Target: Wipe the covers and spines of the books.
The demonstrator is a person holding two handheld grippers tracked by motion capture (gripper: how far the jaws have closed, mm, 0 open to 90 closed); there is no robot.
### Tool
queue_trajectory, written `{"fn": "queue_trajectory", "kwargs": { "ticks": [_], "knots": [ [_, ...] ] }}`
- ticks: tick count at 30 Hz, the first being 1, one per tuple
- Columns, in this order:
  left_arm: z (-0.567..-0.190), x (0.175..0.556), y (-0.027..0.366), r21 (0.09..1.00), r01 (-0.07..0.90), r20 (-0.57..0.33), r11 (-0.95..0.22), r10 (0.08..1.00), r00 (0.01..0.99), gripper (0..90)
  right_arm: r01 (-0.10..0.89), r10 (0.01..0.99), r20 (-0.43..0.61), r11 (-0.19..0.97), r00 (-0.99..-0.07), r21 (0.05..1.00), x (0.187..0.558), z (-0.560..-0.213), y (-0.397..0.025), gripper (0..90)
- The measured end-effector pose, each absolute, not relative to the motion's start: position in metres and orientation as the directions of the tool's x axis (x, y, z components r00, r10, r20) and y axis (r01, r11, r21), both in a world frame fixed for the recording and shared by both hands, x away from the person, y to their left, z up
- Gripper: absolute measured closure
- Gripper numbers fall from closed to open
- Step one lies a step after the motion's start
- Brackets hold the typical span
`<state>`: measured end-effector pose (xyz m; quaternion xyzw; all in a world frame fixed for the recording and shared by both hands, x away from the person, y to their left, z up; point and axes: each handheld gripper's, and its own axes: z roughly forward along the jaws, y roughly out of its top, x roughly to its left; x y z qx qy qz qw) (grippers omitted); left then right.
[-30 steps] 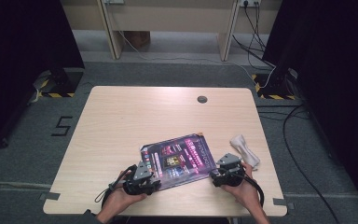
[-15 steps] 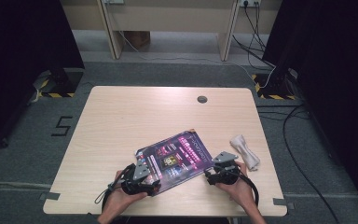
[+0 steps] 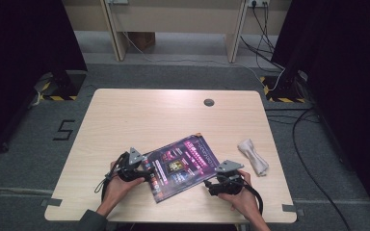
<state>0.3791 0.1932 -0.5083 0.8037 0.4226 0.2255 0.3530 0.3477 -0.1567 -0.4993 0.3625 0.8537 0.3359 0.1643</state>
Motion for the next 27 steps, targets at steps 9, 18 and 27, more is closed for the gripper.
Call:
{"fn": "queue_trajectory", "kwargs": {
  "ticks": [9,18,27],
  "knots": [
    [-0.510,0.403,0.199,0.752,0.549,0.010,-0.365,0.839,0.544,24.7,0.589,0.772,0.044,0.445,-0.634,0.675,0.350,-0.499,-0.159,21.9],
    [-0.513,0.408,0.201,0.732,0.600,-0.087,-0.323,0.829,0.552,28.1,0.607,0.776,0.061,0.439,-0.628,0.662,0.351,-0.501,-0.160,22.0],
    [-0.509,0.388,0.197,0.697,0.613,-0.083,-0.372,0.807,0.584,28.9,0.619,0.789,0.077,0.414,-0.610,0.667,0.352,-0.501,-0.163,22.6]
  ]
}}
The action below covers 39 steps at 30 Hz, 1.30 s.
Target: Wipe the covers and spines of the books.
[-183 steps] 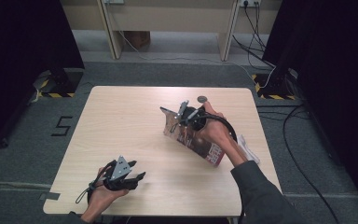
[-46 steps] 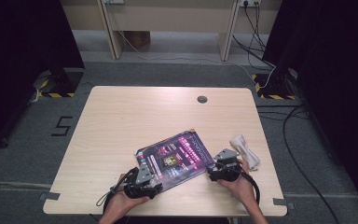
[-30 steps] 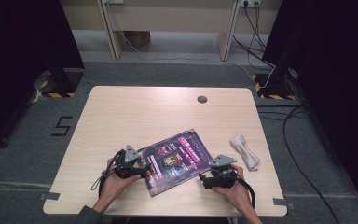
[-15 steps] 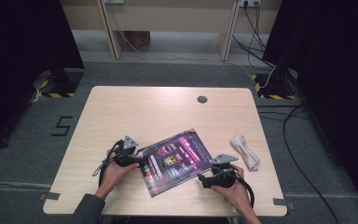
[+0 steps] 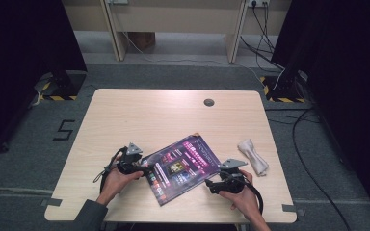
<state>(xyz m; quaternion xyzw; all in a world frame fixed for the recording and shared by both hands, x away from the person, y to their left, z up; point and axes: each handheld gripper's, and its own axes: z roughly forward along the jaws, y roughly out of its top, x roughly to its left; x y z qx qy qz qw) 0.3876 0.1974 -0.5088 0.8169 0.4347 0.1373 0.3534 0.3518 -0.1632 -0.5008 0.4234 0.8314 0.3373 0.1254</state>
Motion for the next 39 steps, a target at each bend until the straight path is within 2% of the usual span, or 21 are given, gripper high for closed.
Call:
{"fn": "queue_trajectory", "kwargs": {
  "ticks": [7,20,27,39],
  "knots": [
    [-0.504,0.356,0.183,0.678,0.593,-0.018,-0.435,0.796,0.605,29.4,0.634,0.787,0.104,0.403,-0.608,0.660,0.352,-0.502,-0.164,23.0],
    [-0.504,0.321,0.167,0.679,0.581,-0.046,-0.448,0.765,0.643,29.3,0.664,0.783,0.194,0.337,-0.592,0.668,0.355,-0.504,-0.166,23.4],
    [-0.505,0.306,0.156,0.673,0.562,-0.039,-0.481,0.736,0.676,29.1,0.657,0.773,0.192,0.348,-0.605,0.668,0.357,-0.506,-0.162,24.3],
    [-0.508,0.288,0.141,0.671,0.532,-0.047,-0.517,0.686,0.726,28.6,0.651,0.792,0.133,0.380,-0.596,0.657,0.372,-0.505,-0.160,20.0]
  ]
}}
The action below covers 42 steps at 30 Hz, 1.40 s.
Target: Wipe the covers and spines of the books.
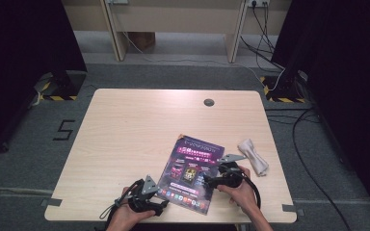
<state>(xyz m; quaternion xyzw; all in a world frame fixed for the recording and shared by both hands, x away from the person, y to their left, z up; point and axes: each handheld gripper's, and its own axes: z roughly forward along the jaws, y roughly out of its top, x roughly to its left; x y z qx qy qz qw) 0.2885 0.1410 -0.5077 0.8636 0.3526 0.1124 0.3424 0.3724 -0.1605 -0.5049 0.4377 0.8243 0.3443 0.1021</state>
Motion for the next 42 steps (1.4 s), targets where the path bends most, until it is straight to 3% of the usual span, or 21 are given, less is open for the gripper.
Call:
{"fn": "queue_trajectory", "kwargs": {
  "ticks": [7,16,20,32,38,42],
  "knots": [
    [-0.508,0.278,0.131,0.674,0.511,-0.056,-0.533,0.653,0.755,28.0,0.642,0.795,0.090,0.412,-0.600,0.647,0.387,-0.505,-0.155,16.7],
    [-0.509,0.270,0.120,0.684,0.482,-0.058,-0.548,0.617,0.785,28.9,0.638,0.803,0.072,0.412,-0.592,0.650,0.401,-0.504,-0.153,18.7],
    [-0.508,0.272,0.122,0.703,0.487,-0.074,-0.519,0.627,0.775,30.6,0.636,0.806,0.070,0.408,-0.588,0.655,0.400,-0.502,-0.155,24.1],
    [-0.504,0.279,0.127,0.749,0.429,0.005,-0.506,0.650,0.759,29.7,0.638,0.822,0.120,0.330,-0.556,0.696,0.391,-0.493,-0.176,24.2],
    [-0.505,0.281,0.128,0.751,0.427,0.007,-0.504,0.653,0.757,28.7,0.597,0.823,0.104,0.311,-0.558,0.739,0.390,-0.485,-0.188,19.5],
    [-0.505,0.283,0.129,0.753,0.429,0.006,-0.499,0.657,0.754,27.4,0.583,0.847,0.060,0.310,-0.528,0.751,0.391,-0.482,-0.201,22.8]
  ]
}}
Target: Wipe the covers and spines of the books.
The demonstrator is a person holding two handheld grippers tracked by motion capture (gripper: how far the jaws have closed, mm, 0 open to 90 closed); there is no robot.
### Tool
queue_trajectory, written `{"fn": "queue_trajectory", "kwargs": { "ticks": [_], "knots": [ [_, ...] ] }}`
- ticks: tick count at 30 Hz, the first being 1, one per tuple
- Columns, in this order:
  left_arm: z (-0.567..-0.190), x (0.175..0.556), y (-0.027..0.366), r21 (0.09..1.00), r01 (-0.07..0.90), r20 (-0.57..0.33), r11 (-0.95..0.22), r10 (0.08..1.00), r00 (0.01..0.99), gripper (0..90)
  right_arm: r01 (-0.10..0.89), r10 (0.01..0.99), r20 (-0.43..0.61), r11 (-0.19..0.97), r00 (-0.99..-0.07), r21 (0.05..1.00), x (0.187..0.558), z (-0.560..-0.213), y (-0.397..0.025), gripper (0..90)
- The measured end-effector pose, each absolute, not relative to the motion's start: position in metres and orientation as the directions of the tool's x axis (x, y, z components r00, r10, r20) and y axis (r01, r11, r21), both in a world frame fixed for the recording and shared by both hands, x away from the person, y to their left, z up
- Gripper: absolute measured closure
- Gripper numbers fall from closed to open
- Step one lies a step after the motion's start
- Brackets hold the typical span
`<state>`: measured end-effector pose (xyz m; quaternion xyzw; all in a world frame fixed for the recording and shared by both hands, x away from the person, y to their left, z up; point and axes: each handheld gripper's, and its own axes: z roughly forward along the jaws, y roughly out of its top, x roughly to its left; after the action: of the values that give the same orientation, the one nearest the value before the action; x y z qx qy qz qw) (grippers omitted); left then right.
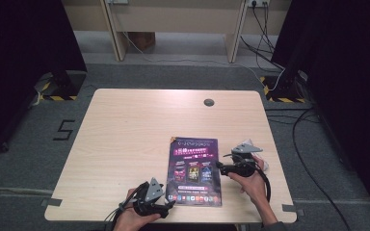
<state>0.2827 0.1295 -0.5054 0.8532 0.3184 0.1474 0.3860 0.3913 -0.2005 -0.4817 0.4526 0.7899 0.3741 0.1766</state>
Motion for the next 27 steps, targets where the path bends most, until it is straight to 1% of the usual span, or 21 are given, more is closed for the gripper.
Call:
{"fn": "queue_trajectory", "kwargs": {
  "ticks": [5,8,11,15,17,18,22,25,27],
  "knots": [
    [-0.505,0.283,0.130,0.751,0.435,0.003,-0.496,0.662,0.750,25.3,0.585,0.878,0.020,0.301,-0.478,0.753,0.395,-0.481,-0.221,25.8],
    [-0.505,0.284,0.131,0.756,0.437,0.000,-0.488,0.667,0.745,23.1,0.592,0.899,0.037,0.255,-0.436,0.765,0.396,-0.478,-0.232,28.0],
    [-0.506,0.284,0.132,0.753,0.442,-0.004,-0.488,0.668,0.744,22.3,0.598,0.914,0.029,0.240,-0.404,0.765,0.398,-0.475,-0.244,28.7],
    [-0.505,0.285,0.132,0.750,0.451,-0.011,-0.483,0.673,0.739,20.4,0.588,0.930,-0.023,0.252,-0.368,0.768,0.400,-0.471,-0.257,31.5],
    [-0.505,0.285,0.134,0.750,0.455,-0.016,-0.479,0.676,0.737,19.5,0.598,0.939,-0.044,0.253,-0.341,0.760,0.400,-0.471,-0.264,32.8],
    [-0.505,0.285,0.134,0.752,0.458,-0.018,-0.475,0.679,0.734,19.4,0.602,0.943,-0.047,0.249,-0.331,0.759,0.401,-0.472,-0.268,34.9],
    [-0.505,0.287,0.136,0.753,0.468,-0.030,-0.462,0.686,0.727,18.0,0.618,0.949,-0.045,0.238,-0.312,0.750,0.402,-0.475,-0.280,41.3],
    [-0.504,0.288,0.136,0.757,0.471,-0.037,-0.453,0.689,0.723,17.8,0.627,0.952,-0.054,0.239,-0.300,0.741,0.403,-0.477,-0.285,43.4],
    [-0.504,0.288,0.137,0.757,0.474,-0.040,-0.450,0.692,0.721,17.8,0.638,0.953,-0.050,0.238,-0.299,0.732,0.404,-0.479,-0.286,42.6]
  ]
}}
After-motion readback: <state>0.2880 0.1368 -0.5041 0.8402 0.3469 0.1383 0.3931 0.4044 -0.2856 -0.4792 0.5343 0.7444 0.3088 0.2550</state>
